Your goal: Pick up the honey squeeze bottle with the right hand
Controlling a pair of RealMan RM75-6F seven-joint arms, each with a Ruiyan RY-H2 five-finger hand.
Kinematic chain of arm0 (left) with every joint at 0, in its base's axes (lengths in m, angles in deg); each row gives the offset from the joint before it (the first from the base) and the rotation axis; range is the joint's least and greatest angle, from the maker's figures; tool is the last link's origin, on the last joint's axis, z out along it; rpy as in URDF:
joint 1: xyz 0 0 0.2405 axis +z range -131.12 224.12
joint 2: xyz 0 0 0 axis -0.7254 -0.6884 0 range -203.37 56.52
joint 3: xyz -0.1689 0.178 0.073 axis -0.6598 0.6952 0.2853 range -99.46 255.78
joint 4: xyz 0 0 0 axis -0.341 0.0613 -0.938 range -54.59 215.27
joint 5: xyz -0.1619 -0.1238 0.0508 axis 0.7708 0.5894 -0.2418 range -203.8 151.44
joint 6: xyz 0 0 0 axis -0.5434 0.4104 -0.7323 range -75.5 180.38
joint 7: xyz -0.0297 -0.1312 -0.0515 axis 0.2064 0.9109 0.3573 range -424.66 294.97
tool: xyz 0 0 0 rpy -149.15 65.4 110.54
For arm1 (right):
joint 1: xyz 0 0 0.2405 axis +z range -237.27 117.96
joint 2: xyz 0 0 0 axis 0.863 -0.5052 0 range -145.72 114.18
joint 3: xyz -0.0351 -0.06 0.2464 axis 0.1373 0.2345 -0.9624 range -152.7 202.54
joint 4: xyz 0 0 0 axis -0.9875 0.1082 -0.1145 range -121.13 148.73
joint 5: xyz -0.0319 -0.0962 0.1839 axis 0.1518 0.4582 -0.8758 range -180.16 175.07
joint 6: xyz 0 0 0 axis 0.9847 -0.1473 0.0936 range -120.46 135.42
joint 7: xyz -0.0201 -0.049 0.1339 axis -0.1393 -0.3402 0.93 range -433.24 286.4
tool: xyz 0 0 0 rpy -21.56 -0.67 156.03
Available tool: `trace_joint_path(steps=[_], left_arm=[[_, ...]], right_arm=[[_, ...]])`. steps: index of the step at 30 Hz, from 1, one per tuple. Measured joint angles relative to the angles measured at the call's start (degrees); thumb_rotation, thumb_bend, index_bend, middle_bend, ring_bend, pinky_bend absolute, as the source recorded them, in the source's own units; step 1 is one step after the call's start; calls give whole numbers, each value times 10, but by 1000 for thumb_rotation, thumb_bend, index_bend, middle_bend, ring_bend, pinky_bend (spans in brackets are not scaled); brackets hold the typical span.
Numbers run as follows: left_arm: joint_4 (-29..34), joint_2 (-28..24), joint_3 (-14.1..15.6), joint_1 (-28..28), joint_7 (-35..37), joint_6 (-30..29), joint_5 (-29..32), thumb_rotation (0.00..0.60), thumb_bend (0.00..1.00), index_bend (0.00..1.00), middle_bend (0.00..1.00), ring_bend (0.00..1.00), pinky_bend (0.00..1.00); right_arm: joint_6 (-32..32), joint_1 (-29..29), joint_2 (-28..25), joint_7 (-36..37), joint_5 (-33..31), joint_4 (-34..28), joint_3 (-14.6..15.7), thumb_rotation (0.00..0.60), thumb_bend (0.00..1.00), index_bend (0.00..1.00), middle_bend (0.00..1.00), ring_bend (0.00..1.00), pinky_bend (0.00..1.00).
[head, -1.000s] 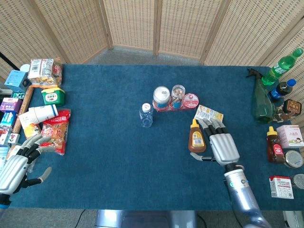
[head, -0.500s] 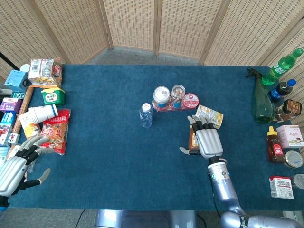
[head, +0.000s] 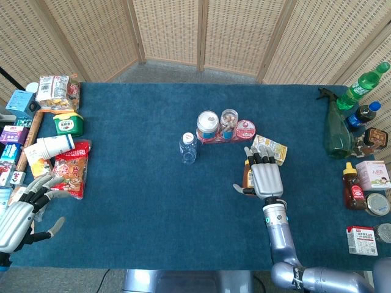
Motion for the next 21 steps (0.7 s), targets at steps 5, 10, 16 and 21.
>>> trace_joint_path(steps=[5,10,16,21], left_arm=[[5,-3,1,0,-3,-1,-3,600,435,285,156,0,0],[9,-4,2,-1,-4,0,-7,600,435,285,157,0,0],[10,-5,3,-2,-4,-1,-11,600,435,286,156,0,0],[8,-4,4,-1,-1,-2,-12,600,435,286,156,0,0]], right_arm=[[-13,-5,20,3,10,45,10,341,0,0,0,0,0],[-21,-12,31,-1,21,68,24,342,0,0,0,0,0],[-20,-17,29,-21,26,88,36,343,0,0,0,0,0],[-10,-23,21,-14,15,113,30,345,0,0,0,0,0]])
